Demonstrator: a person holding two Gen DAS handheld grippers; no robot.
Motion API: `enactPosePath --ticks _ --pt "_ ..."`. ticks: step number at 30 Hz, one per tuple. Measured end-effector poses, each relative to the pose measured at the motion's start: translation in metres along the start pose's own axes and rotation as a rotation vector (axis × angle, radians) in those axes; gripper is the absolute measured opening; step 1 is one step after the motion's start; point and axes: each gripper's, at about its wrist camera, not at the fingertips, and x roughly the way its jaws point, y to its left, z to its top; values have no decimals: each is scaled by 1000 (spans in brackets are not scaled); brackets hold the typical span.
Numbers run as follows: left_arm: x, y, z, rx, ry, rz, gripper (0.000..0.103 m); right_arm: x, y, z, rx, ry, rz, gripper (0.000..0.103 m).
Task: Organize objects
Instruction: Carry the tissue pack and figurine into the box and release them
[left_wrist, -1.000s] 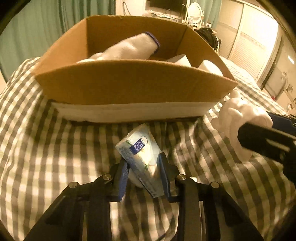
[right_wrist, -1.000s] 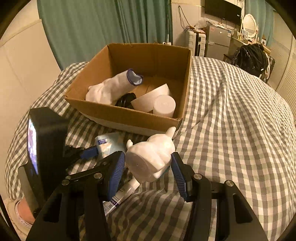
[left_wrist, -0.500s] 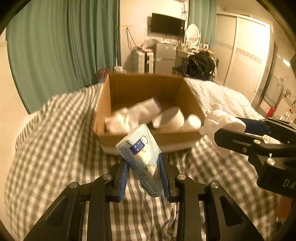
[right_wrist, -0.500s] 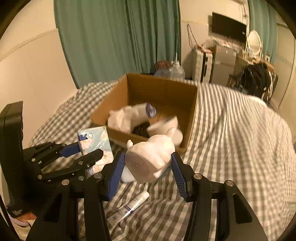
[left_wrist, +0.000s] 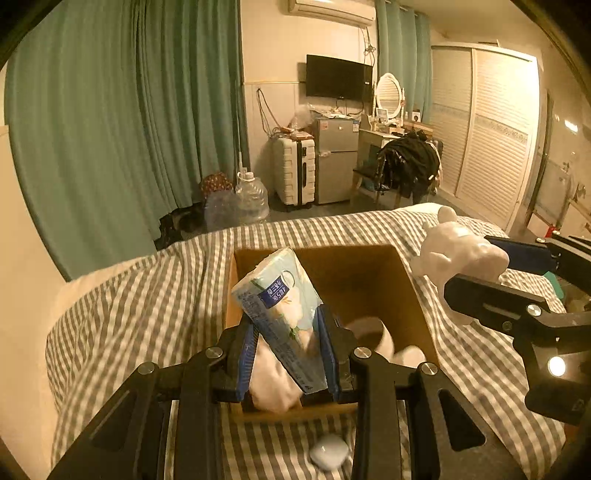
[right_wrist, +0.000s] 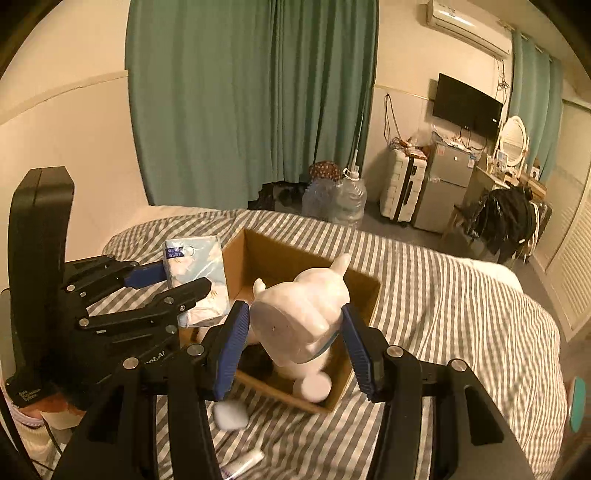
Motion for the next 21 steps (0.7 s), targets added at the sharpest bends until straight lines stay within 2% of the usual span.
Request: enactPosePath --ticks 6,11,15,21 --pt "42 2 20 40 27 28 32 36 -11 24 -11 26 0 51" --pt "78 2 11 60 82 28 32 78 -27 32 11 81 11 51" --pt "102 2 -5 73 133 27 32 114 -37 21 47 153 45 51" --pt "112 -2 -14 97 151 19 32 146 -47 1 89 230 76 51"
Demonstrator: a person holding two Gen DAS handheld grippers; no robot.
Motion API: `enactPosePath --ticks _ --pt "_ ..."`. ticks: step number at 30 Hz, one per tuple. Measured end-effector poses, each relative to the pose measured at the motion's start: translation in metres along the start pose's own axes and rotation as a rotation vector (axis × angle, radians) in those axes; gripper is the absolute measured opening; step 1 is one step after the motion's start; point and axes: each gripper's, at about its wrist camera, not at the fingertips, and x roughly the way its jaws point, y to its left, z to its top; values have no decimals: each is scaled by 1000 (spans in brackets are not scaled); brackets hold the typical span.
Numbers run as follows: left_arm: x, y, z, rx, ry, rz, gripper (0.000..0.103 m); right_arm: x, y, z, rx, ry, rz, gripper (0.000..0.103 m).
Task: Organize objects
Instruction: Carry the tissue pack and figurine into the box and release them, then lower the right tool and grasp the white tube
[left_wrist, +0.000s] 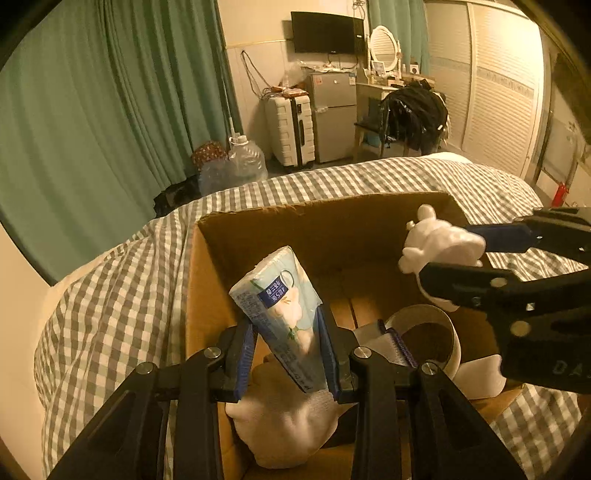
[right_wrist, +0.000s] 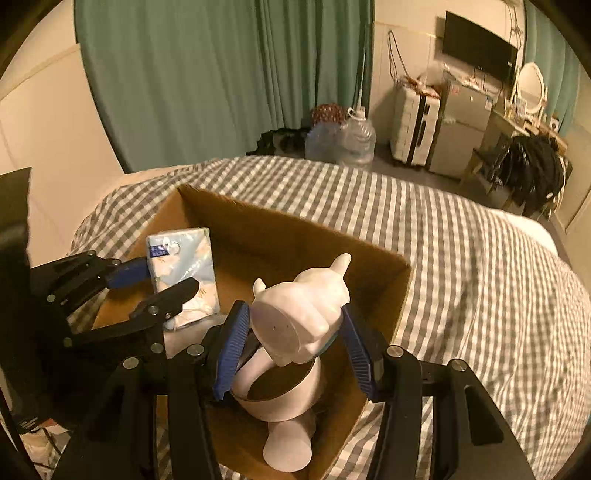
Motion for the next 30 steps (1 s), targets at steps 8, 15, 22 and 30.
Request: enactPosePath --ticks 8,15,22,30 --pt "-12 8 -5 -53 1 -54 63 -17 -13 1 60 -56 34 59" --pt "-61 12 -24 -67 -86 -6 84 -79 3 -12 32 -161 -65 61" --pt "-99 15 -56 -94 -140 27 96 -115 20 -46 43 -180 -71 61" --pt "-115 14 -93 -129 -113 39 98 -112 43 -91 66 -116 -77 61"
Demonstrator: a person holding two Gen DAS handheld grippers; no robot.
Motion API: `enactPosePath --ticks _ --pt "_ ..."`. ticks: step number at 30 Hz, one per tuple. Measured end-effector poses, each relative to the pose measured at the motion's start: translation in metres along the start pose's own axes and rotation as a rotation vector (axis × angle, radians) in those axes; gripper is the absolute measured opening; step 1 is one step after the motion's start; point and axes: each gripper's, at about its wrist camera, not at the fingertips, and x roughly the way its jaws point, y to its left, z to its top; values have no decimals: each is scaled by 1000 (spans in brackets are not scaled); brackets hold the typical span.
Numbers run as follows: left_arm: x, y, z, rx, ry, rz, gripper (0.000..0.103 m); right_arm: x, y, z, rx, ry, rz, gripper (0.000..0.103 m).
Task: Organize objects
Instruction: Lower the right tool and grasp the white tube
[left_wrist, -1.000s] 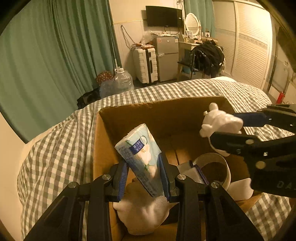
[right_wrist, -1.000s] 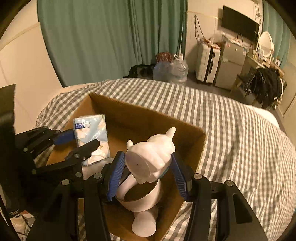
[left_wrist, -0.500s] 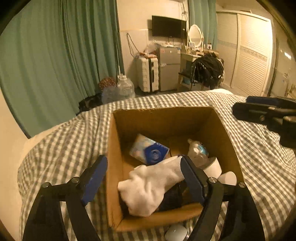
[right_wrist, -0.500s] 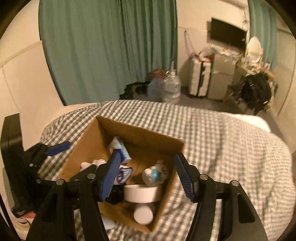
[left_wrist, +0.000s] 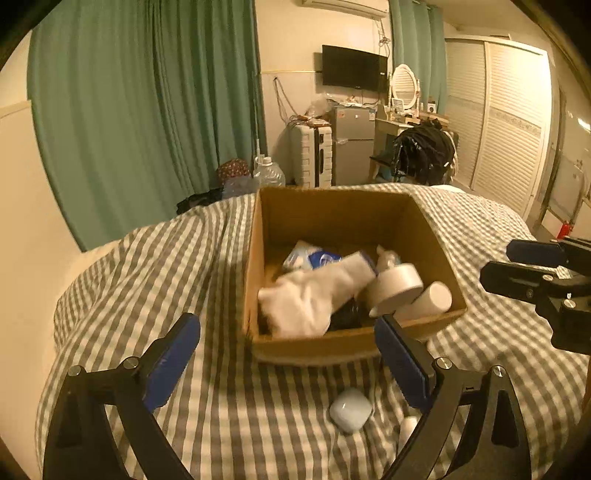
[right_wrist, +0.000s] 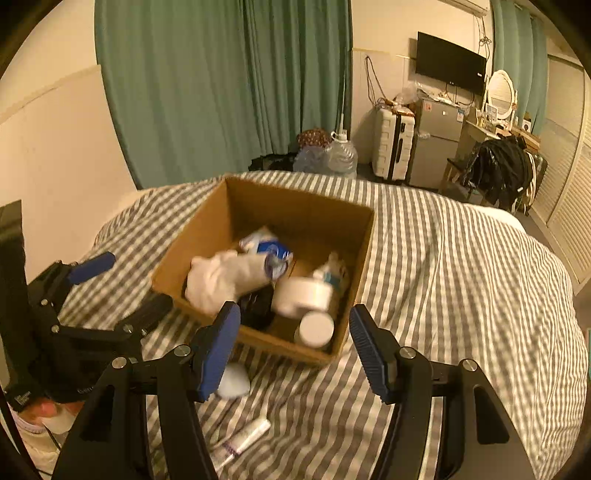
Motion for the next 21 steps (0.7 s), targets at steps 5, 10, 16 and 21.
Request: enactPosePath --ticks 5,10,16,21 --pt "3 6 -35 -23 63 14 99 5 8 -24 5 47 14 61" --pt "11 13 -61 -56 124 22 99 25 26 -56 -23 134 26 61" --pt "15 14 -76 -48 146 40 99 71 42 -95 -45 304 35 61" --pt "23 16 -85 -35 174 58 99 93 59 -114 -95 393 40 61"
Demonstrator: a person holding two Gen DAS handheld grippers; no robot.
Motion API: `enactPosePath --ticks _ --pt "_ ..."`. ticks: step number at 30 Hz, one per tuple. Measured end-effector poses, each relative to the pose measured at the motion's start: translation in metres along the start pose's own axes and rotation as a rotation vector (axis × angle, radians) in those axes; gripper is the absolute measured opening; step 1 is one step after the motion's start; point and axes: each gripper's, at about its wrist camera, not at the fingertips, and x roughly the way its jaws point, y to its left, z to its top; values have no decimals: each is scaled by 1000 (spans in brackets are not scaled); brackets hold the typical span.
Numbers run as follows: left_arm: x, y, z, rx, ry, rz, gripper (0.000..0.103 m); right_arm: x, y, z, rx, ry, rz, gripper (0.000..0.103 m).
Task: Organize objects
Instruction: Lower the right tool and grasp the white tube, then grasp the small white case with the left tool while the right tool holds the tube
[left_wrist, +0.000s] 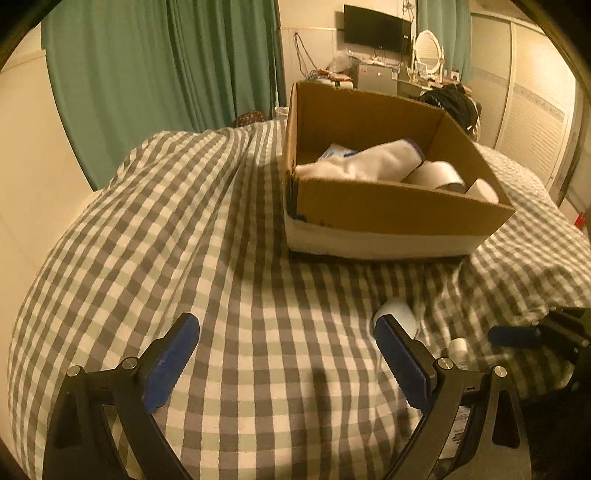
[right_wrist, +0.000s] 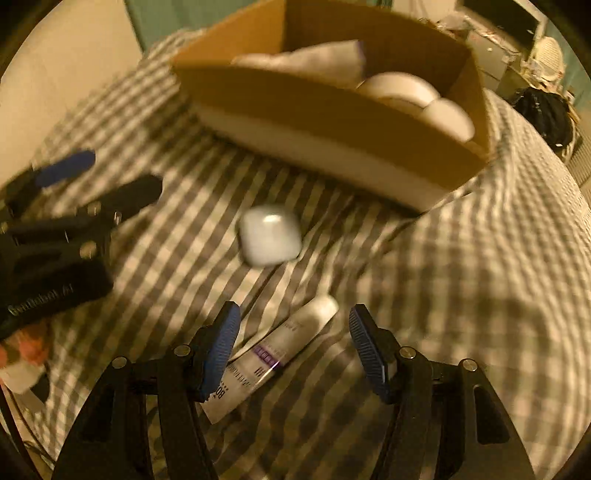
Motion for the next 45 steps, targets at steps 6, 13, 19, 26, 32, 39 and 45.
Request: enactPosePath --ticks 6,13,19,26,32,39,45 --pt "9 10 -1 -35 28 1 99 34 7 -7 -12 100 -18 50" --pt "11 13 -4 -49 38 5 98 33 10 -10 -24 79 12 24" --pt "13 16 -2 -54 33 10 99 16 5 -13 -6 23 25 22" --pt "17 14 1 -34 39 10 98 -18 -9 -11 42 -70 66 22" --pt "22 6 6 -14 52 -7 98 -42 -24 2 76 -116 119 22" --pt "27 -3 7 18 67 -3 98 -47 -24 -2 69 -120 128 22" --pt "29 -7 8 24 77 -13 98 -58 -35 -11 87 -123 150 21"
